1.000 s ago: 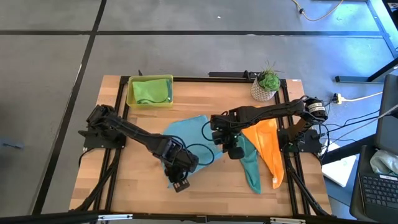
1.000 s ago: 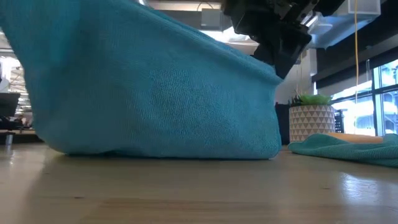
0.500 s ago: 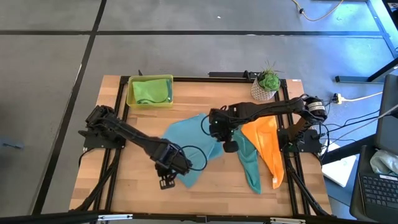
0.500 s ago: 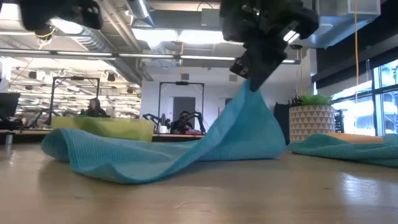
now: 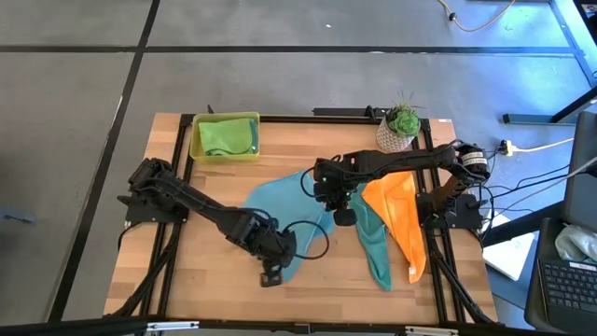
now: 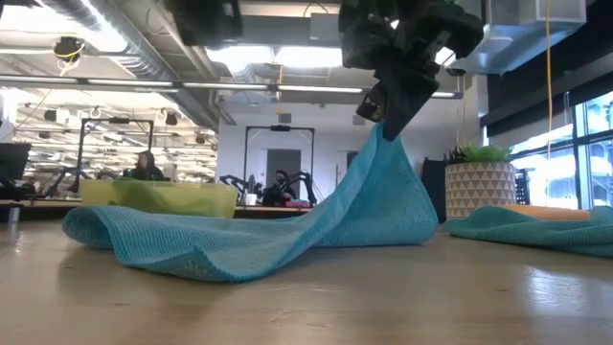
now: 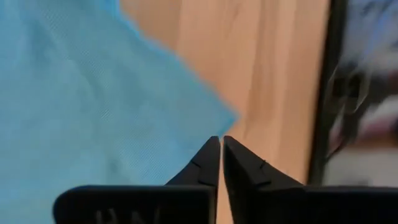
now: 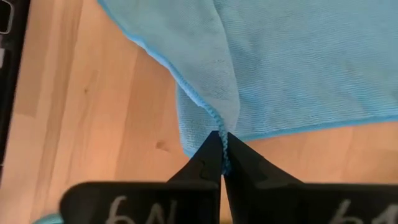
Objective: Fold microfiber towels
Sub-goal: Fold the left blue towel
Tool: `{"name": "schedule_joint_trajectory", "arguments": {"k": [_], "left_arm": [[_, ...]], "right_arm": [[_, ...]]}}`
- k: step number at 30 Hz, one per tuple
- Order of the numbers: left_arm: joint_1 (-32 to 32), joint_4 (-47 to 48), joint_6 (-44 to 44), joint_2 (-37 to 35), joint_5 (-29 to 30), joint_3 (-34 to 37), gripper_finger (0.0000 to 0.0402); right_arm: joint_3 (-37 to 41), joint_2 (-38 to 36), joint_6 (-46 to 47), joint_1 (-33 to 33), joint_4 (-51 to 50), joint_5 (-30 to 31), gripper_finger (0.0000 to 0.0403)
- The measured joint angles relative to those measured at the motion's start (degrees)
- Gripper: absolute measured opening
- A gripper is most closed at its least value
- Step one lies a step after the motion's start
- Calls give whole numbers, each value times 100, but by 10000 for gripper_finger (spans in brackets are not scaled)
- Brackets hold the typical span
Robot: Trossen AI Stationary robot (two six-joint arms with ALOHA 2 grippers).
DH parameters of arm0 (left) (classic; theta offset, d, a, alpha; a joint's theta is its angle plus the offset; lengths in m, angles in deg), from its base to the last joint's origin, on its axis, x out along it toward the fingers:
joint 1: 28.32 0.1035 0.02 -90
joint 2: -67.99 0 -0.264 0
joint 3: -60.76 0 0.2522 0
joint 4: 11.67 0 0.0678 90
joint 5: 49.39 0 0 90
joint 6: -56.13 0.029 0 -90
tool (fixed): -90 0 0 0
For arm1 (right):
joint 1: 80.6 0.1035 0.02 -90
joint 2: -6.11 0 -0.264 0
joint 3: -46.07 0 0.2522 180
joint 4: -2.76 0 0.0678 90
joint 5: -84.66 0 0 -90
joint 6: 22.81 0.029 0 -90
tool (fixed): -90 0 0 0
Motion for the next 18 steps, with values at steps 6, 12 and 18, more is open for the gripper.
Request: {"name": "schedule_joint_trajectory", "arguments": {"k": [6, 12, 18], "left_arm": [[-188, -1415, -541, 14, -227, 631, 76], [-751, -2199, 1328, 22, 408, 1075, 121], [-852, -2629, 1673, 22, 1032, 1565, 125]], "right_arm": [[-2, 0, 291, 0, -106, -119, 10], [-2, 0, 287, 0, -239, -121, 10], [-2, 0, 408, 0, -211, -118, 10]]}}
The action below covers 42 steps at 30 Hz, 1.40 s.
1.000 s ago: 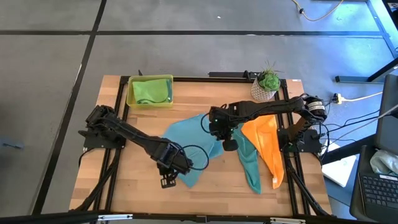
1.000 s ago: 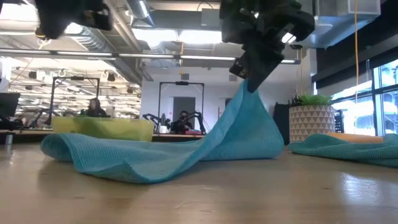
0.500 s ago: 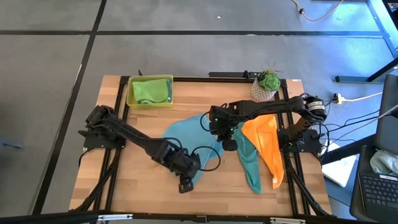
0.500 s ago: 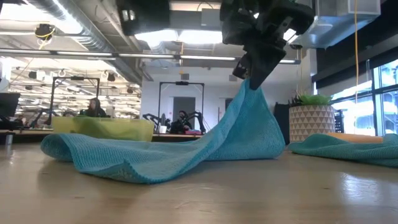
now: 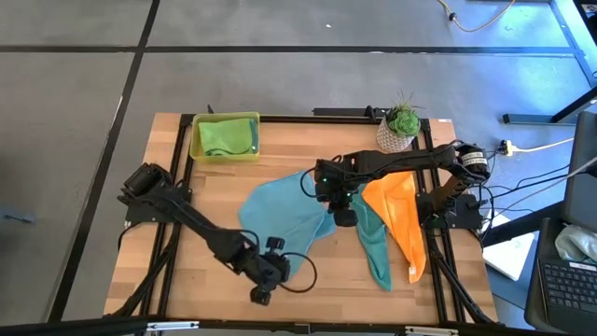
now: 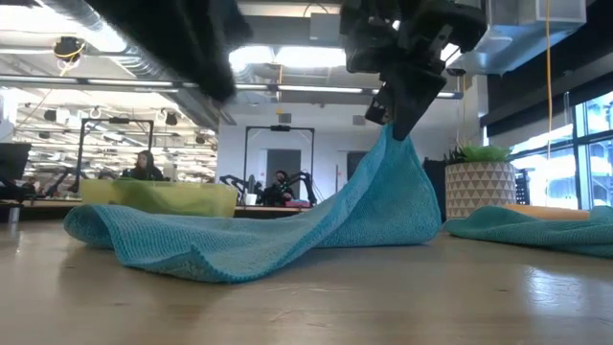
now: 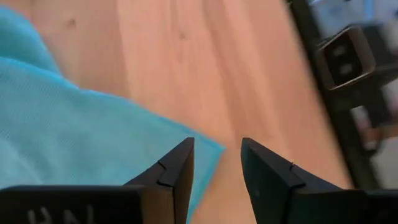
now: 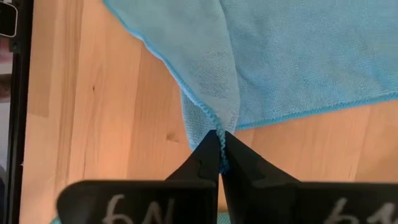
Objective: Fold microfiber towels
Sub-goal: Fold the left blue towel
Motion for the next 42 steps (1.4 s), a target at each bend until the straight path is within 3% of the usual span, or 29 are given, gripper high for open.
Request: {"name": "schedule_joint_trajectory", "arguments": {"k": [11, 29, 32, 36, 42], "left_arm": [[-9, -981, 852, 431, -218, 481, 125], [295, -1332, 441, 1029, -528, 472, 123], [295, -1305, 177, 1026, -527, 468, 92], [304, -1059, -347, 1027, -729, 355, 15], [236, -779, -1006, 955, -881, 28, 2]], "right_arm": [[-2, 0, 30, 2, 50, 2, 10], [-2, 0, 49, 7, 39, 2, 10], [-2, 0, 49, 7, 38, 2, 10], [-2, 0, 44, 7, 27, 2, 10], [-4, 0, 207, 7, -130, -293, 10]]}}
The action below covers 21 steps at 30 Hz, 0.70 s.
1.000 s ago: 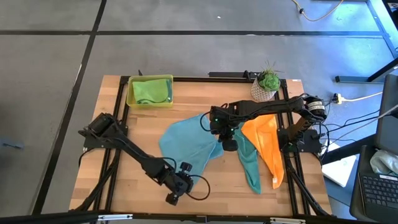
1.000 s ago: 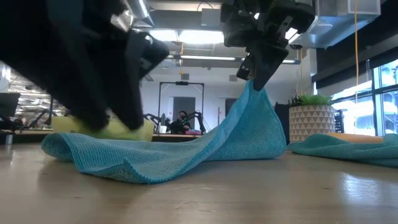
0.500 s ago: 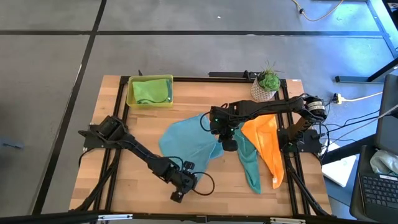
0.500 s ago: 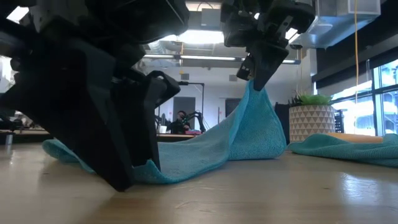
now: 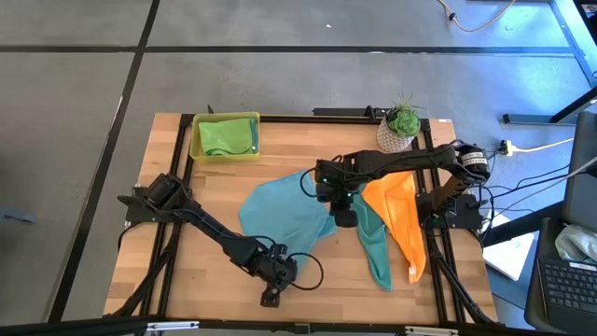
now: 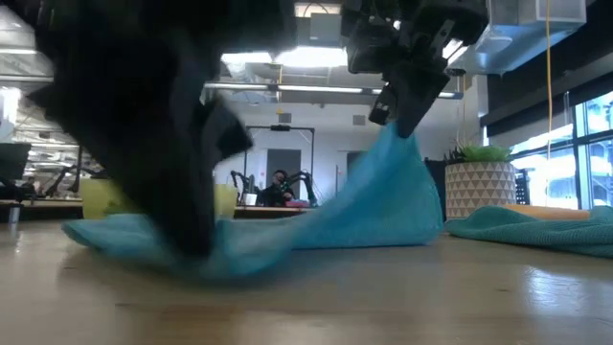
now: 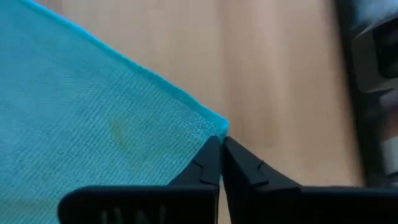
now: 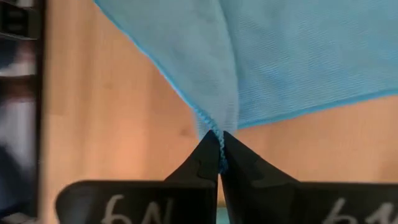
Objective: Fold microfiber towels
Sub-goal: Fold the left blue towel
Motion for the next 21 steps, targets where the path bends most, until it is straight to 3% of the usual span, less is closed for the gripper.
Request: {"name": "schedule_joint_trajectory", "arguments": {"k": [4, 9, 15, 21], "left_arm": [[-152, 210, -230, -328, 44, -384, 0], [-343, 1589, -371, -846, 843, -882, 0], [-367, 3589, -564, -1622, 1716, -1305, 0], [-258, 5706, -924, -2598, 2769, -1651, 0]], "right_arm": [[-2, -12, 485, 76, -469, -619, 10], [2, -521, 574, 376, -820, -360, 10], [-175, -1580, 714, 487, -755, 595, 10], [-978, -2423, 176, 487, -497, 1869, 10]]}}
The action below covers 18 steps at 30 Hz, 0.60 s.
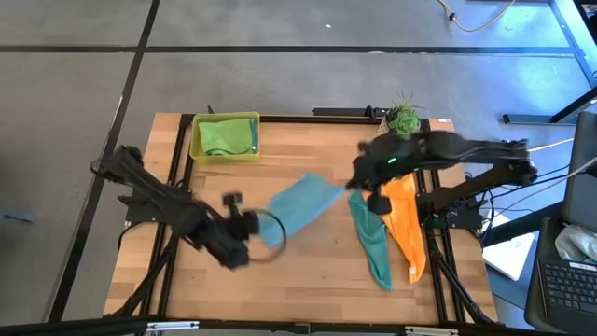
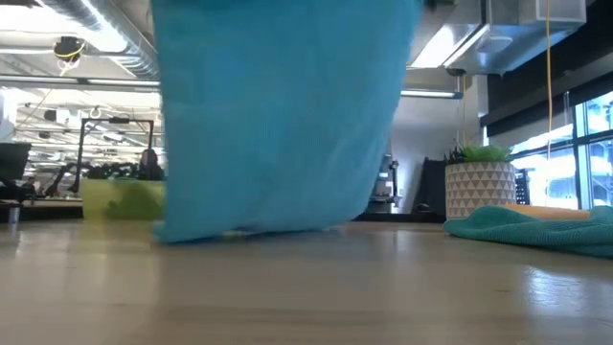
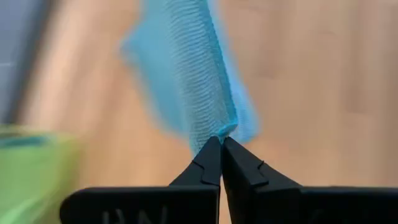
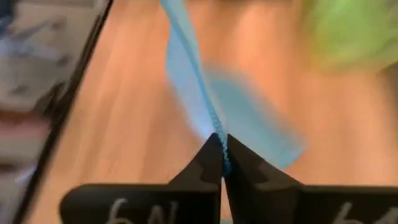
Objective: Fold microfiber towels
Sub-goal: Fold the left blue towel
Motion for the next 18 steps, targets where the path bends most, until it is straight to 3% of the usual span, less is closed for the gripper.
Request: {"name": "schedule_joint_trajectory", "arguments": {"k": [4, 14, 18], "left_arm": [[277, 659, -55, -695, 679, -125, 0], [1654, 1405, 1111, -1509, 1020, -118, 0], [2257, 1561, 1606, -1511, 1260, -117, 0]], "right_arm": [[-691, -126, -708, -56, 420, 958, 10], [-1083, 570, -1165, -989, 216, 1271, 10], [-1077, 884, -1323, -1342, 513, 2415, 10]]}}
